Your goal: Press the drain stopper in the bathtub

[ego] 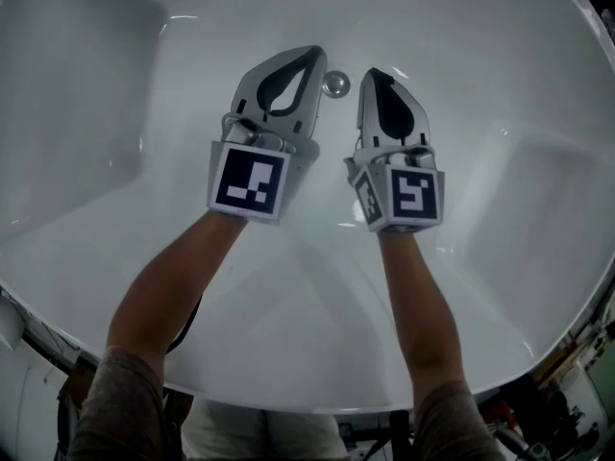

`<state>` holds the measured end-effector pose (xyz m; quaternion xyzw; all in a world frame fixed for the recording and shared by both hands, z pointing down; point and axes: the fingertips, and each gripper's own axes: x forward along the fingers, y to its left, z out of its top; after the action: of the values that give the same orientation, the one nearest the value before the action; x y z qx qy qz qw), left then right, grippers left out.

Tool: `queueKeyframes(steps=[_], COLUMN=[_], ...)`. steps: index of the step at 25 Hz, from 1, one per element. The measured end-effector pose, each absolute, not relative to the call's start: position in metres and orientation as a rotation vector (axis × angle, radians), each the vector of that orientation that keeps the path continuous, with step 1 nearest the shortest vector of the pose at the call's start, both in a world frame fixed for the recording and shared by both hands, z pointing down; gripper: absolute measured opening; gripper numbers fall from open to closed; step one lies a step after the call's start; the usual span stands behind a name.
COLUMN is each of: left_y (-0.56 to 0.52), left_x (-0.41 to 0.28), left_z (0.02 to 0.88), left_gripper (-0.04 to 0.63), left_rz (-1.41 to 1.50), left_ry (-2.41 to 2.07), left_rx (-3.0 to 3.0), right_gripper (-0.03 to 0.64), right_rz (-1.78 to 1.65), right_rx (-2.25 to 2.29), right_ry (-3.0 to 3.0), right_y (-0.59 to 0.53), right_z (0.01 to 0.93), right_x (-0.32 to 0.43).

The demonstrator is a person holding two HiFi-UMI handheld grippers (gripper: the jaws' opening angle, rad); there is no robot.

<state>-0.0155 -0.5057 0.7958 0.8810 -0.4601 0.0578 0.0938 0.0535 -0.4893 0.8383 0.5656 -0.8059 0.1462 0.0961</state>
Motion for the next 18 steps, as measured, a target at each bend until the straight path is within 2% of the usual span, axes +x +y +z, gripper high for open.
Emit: queueKeyframes(steps=[18], left_y=[-0.499], left_x=[-0.017], left_z=[0.824], left_gripper=[0.002], left_rz=[0.2], left_ry=[-1.331], left_rx=[2.561], right_gripper=[0.0], right_rz=[0.744], right_rx=[1.471], right_ry=[-2.113], right_y=[-0.511], right_z=[1.001], right_x=[0.059])
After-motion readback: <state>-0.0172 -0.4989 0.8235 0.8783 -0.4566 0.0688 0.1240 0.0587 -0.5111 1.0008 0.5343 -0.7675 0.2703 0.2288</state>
